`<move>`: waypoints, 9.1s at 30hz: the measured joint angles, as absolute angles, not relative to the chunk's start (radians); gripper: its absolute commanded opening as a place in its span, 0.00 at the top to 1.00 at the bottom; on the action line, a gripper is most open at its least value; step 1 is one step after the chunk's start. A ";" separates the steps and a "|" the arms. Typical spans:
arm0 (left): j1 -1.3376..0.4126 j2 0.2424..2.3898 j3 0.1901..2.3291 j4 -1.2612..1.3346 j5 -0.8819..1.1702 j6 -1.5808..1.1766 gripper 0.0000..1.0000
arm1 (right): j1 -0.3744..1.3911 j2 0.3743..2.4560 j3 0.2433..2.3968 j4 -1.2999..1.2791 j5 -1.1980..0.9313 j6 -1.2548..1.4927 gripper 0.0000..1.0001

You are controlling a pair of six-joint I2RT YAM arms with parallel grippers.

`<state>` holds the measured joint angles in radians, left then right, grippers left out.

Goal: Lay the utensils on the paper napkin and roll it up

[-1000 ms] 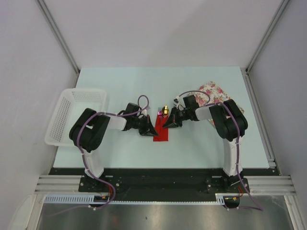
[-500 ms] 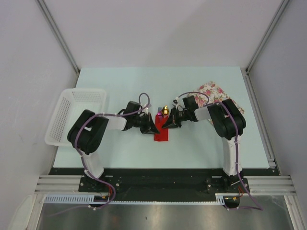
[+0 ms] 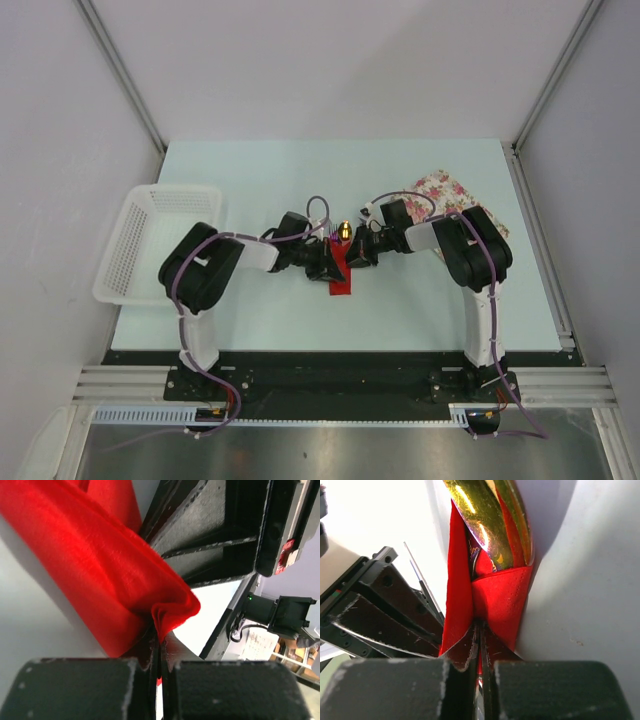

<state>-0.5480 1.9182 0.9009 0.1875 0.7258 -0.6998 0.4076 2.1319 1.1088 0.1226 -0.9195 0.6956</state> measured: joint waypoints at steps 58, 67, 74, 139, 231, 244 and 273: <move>-0.553 2.014 1.023 0.075 0.845 -0.567 0.86 | 0.340 2.015 1.219 -0.234 -0.857 0.502 0.53; -0.553 2.014 1.023 0.072 0.845 -0.563 0.80 | 0.386 2.057 1.243 -0.283 -0.815 0.439 0.85; -0.552 1.973 0.960 0.165 0.869 -0.592 0.54 | 0.386 2.074 1.244 -0.324 -0.789 0.382 1.00; -0.535 1.935 0.873 0.179 0.842 -0.689 0.82 | 0.316 2.077 1.215 -0.282 -0.920 0.393 0.51; -0.541 1.990 0.848 0.308 0.914 -0.767 0.95 | 0.366 2.068 1.346 -0.469 -0.689 0.253 0.55; -0.541 1.990 0.848 0.309 0.914 -0.767 0.94 | 0.364 2.149 1.387 -0.445 -0.774 0.298 0.91; -0.256 1.488 0.822 0.118 0.787 -0.488 0.06 | 0.376 2.051 1.392 -0.447 -0.693 0.234 1.00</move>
<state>-0.2562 1.4883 0.8215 0.1181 0.7872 -0.4881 0.3756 2.0510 1.3918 -0.4469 -0.6930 0.2340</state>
